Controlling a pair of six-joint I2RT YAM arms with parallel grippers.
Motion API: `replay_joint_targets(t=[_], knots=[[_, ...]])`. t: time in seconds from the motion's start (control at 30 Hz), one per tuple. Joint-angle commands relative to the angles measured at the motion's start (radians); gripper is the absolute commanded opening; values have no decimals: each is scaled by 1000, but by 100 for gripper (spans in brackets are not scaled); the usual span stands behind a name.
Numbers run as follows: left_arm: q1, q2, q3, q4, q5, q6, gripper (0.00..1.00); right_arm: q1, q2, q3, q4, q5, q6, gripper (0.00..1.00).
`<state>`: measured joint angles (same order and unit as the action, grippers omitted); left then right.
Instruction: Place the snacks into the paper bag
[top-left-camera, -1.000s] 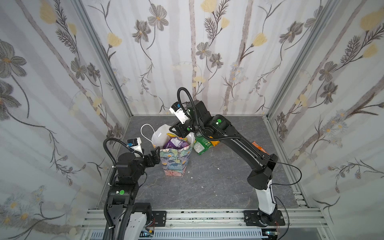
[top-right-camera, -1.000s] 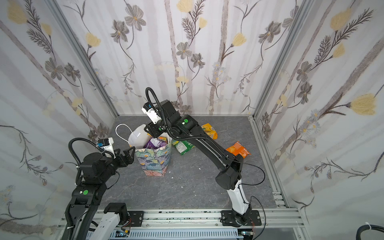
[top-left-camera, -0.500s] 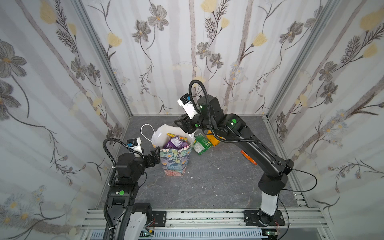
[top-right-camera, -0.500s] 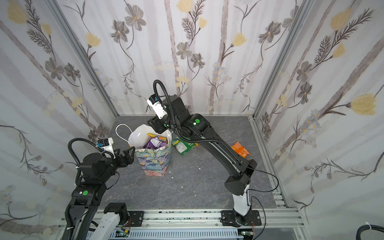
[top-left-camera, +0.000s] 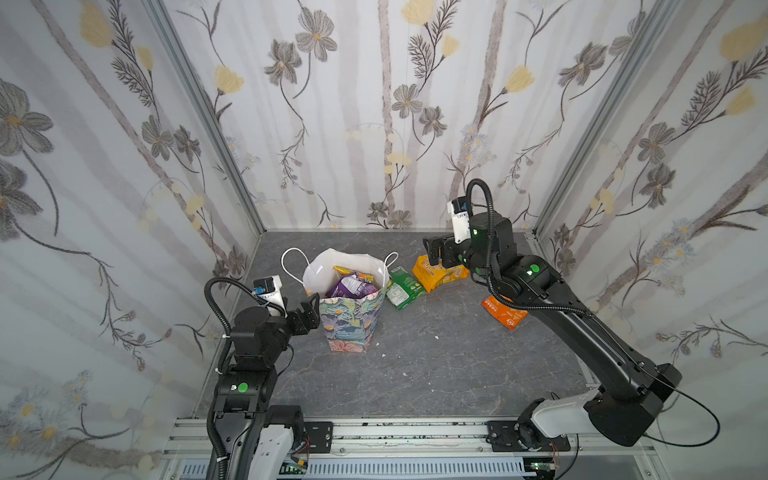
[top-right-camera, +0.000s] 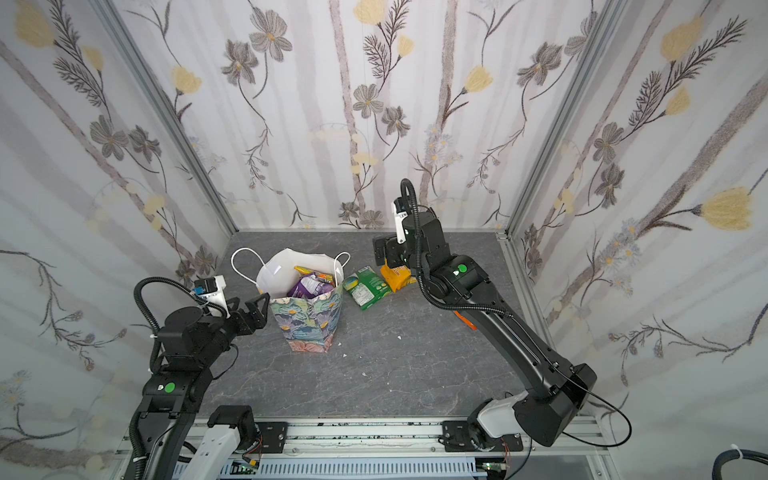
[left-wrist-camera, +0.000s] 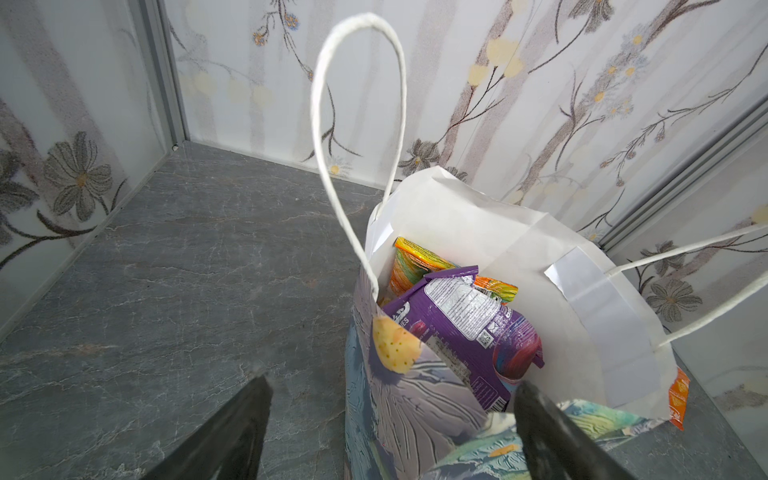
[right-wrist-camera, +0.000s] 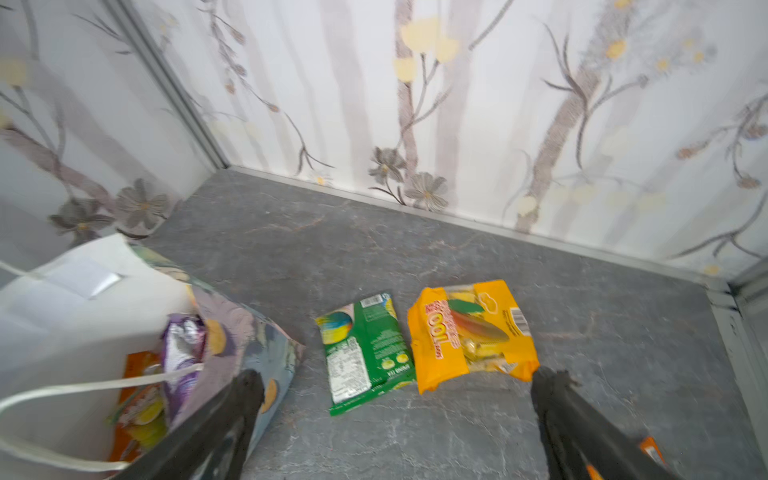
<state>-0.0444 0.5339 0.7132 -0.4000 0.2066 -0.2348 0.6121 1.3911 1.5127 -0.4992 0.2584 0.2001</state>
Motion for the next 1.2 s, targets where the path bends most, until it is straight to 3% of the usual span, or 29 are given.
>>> replay_joint_targets(t=[0.0, 0.23, 0.4, 0.6, 0.87, 1.17], knots=[[1, 0, -2, 23, -6, 11, 91, -93, -7, -73, -23, 98, 86, 100], [1, 9, 0, 24, -2, 11, 91, -298, 79, -285, -14, 129, 128, 99], [1, 6, -3, 24, -5, 9, 91, -378, 141, -355, 61, 126, 127, 100], [1, 5, -3, 23, -11, 9, 91, -479, 238, -374, 126, 122, 140, 100], [1, 10, -3, 25, 1, 11, 91, -582, 353, -335, 223, -1, 133, 100], [1, -5, -4, 24, -6, 10, 91, -634, 408, -371, 297, -82, 127, 100]])
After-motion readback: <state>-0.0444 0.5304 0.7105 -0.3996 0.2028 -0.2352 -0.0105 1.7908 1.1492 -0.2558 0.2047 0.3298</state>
